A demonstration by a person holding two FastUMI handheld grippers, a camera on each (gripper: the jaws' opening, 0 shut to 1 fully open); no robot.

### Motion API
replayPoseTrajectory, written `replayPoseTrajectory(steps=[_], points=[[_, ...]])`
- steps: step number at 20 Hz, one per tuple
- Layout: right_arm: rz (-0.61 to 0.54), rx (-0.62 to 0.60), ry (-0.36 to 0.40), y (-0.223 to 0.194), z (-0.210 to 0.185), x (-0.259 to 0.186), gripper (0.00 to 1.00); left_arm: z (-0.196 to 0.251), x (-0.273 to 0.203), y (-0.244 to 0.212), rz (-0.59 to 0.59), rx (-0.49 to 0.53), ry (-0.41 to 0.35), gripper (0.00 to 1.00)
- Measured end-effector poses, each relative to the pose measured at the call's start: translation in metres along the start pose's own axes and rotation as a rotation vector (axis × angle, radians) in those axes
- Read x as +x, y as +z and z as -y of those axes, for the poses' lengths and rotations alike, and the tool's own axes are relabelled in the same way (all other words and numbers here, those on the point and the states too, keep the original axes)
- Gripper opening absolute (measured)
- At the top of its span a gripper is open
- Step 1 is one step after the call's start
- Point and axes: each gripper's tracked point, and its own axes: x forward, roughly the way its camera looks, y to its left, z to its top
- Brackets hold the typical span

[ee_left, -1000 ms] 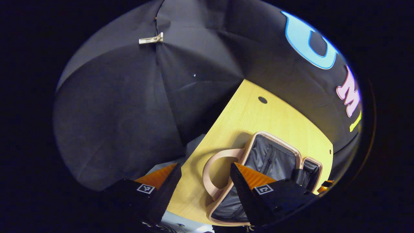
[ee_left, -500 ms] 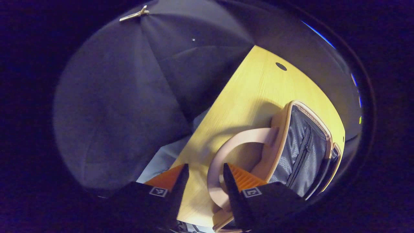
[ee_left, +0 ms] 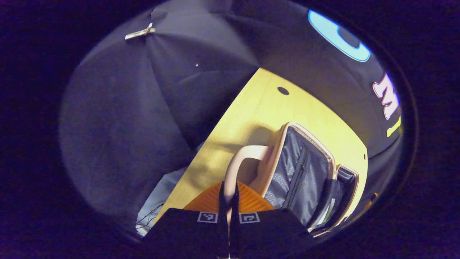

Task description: First open the suitcase, pack the skin care products into it, and then close the suitcase.

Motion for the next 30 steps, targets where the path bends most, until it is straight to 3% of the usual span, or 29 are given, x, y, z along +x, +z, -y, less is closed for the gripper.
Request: replayPoseTrajectory(steps=[1, 2, 6, 7, 10, 13, 14, 18, 22, 25, 26, 30], points=[[0.019, -0.011, 0.017, 0.005, 0.000, -0.004, 0.87, 0.016, -0.015, 0.007, 0.034, 0.016, -0.013, 0.07], [0.038, -0.016, 0.035, 0.010, -0.003, -0.007, 0.98, 0.029, -0.032, 0.017, 0.066, 0.032, -0.030, 0.07], [0.116, 0.007, 0.093, 0.028, 0.005, -0.026, 0.98, 0.096, -0.099, 0.034, 0.162, 0.148, -0.103, 0.06], [0.135, 0.005, 0.096, 0.031, 0.017, -0.036, 0.98, 0.118, -0.116, 0.037, 0.184, 0.183, -0.121, 0.02], [0.181, -0.018, 0.089, 0.036, 0.043, -0.055, 0.97, 0.194, -0.162, 0.039, 0.244, 0.257, -0.212, 0.06], [0.211, -0.022, 0.081, 0.036, 0.067, -0.074, 0.97, 0.268, -0.186, 0.017, 0.251, 0.342, -0.306, 0.03], [0.221, -0.016, 0.079, 0.035, 0.074, -0.079, 0.97, 0.290, -0.190, 0.008, 0.246, 0.369, -0.336, 0.06], [0.241, 0.001, 0.057, 0.027, 0.104, -0.105, 0.97, 0.383, -0.183, -0.053, 0.178, 0.459, -0.467, 0.06], [0.236, 0.021, 0.020, 0.011, 0.137, -0.125, 0.97, 0.445, -0.147, -0.115, 0.066, 0.523, -0.522, 0.06], [0.236, 0.053, -0.020, -0.001, 0.158, -0.139, 0.97, 0.464, -0.104, -0.154, -0.031, 0.571, -0.509, 0.07], [0.236, 0.056, -0.034, -0.005, 0.165, -0.143, 0.97, 0.466, -0.093, -0.164, -0.063, 0.580, -0.501, 0.02], [0.222, 0.094, -0.073, -0.021, 0.179, -0.153, 0.97, 0.470, -0.050, -0.200, -0.169, 0.568, -0.464, 0.08]])
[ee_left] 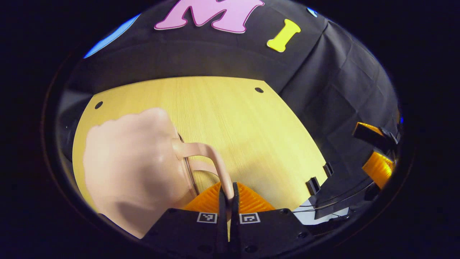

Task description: First open the suitcase, pack the skin care products into it, and then close the suitcase.

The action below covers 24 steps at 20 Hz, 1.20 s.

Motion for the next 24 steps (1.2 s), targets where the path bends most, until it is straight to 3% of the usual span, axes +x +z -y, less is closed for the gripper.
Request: replayPoseTrajectory(steps=[4, 5, 6, 7, 8, 10, 13, 17, 24], points=[[0.012, 0.030, -0.031, 0.001, 0.009, -0.009, 0.97, -0.001, 0.012, 0.000, -0.012, 0.016, 0.014, 0.18], [0.021, 0.033, -0.035, 0.003, 0.010, -0.011, 0.97, -0.001, 0.016, 0.001, -0.011, 0.014, 0.034, 0.26], [0.033, 0.035, -0.036, 0.006, 0.012, -0.014, 0.97, -0.002, 0.011, 0.004, 0.000, 0.012, 0.056, 0.22], [0.047, 0.036, -0.037, 0.010, 0.014, -0.018, 0.97, -0.002, 0.005, 0.009, 0.024, 0.014, 0.071, 0.43], [0.061, 0.033, -0.039, 0.014, 0.017, -0.021, 0.97, 0.001, -0.003, 0.016, 0.054, 0.019, 0.076, 0.46], [0.084, 0.021, -0.044, 0.023, 0.026, -0.026, 0.97, 0.009, -0.024, 0.036, 0.146, 0.039, 0.101, 0.68], [0.143, -0.009, -0.045, 0.045, 0.035, -0.034, 0.97, 0.033, -0.065, 0.069, 0.314, 0.087, 0.138, 0.82], [0.267, -0.083, -0.064, 0.089, 0.049, -0.048, 0.97, 0.069, -0.127, 0.109, 0.531, 0.129, 0.220, 0.90], [0.492, -0.107, -0.118, 0.165, 0.055, -0.072, 0.97, 0.101, -0.237, 0.149, 0.865, 0.087, 0.355, 0.93]])
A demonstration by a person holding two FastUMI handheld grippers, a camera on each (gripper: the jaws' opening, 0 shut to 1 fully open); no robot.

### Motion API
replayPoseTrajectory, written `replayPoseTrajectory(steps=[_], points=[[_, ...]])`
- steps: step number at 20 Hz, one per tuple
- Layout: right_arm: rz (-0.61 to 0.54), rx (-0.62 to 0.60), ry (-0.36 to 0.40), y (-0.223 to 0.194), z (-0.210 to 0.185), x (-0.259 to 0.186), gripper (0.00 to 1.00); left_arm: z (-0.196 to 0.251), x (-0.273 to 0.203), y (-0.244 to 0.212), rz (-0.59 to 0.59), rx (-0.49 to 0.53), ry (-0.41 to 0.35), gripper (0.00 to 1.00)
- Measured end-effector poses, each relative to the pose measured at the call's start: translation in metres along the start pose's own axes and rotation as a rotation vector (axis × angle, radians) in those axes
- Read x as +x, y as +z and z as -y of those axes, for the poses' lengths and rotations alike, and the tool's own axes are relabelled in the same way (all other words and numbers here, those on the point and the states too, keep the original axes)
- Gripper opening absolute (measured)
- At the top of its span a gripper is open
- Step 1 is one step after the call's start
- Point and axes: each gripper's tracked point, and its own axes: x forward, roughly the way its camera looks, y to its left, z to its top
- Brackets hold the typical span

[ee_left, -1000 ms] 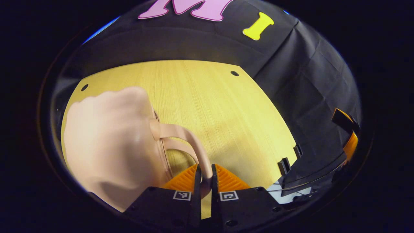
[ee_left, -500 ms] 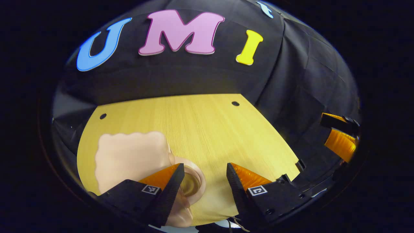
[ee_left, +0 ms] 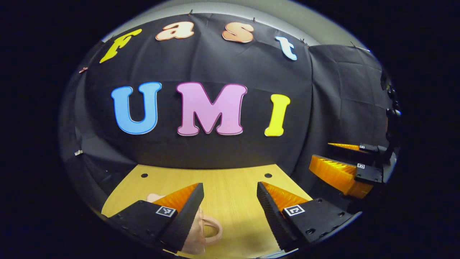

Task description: First open the suitcase, pack the skin care products into it, and then close the suitcase.

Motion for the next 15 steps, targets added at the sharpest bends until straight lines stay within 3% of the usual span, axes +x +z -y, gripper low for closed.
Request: replayPoseTrajectory(steps=[3, 7, 11, 14, 15], points=[[0.069, -0.012, -0.055, 0.020, 0.003, 0.002, 0.97, -0.016, -0.019, 0.020, 0.122, 0.066, 0.046, 0.93], [0.083, -0.009, -0.084, 0.033, -0.012, 0.003, 0.96, -0.009, -0.028, 0.033, 0.185, 0.144, 0.030, 0.93], [0.102, -0.037, -0.108, 0.041, -0.024, 0.003, 0.97, -0.005, -0.029, 0.030, 0.170, 0.117, -0.027, 0.94], [0.113, -0.051, -0.110, 0.044, -0.034, 0.003, 0.96, -0.010, -0.027, 0.024, 0.152, 0.089, -0.029, 0.96], [0.114, -0.056, -0.110, 0.044, -0.037, 0.002, 0.90, -0.011, -0.027, 0.023, 0.153, 0.082, -0.034, 0.96]])
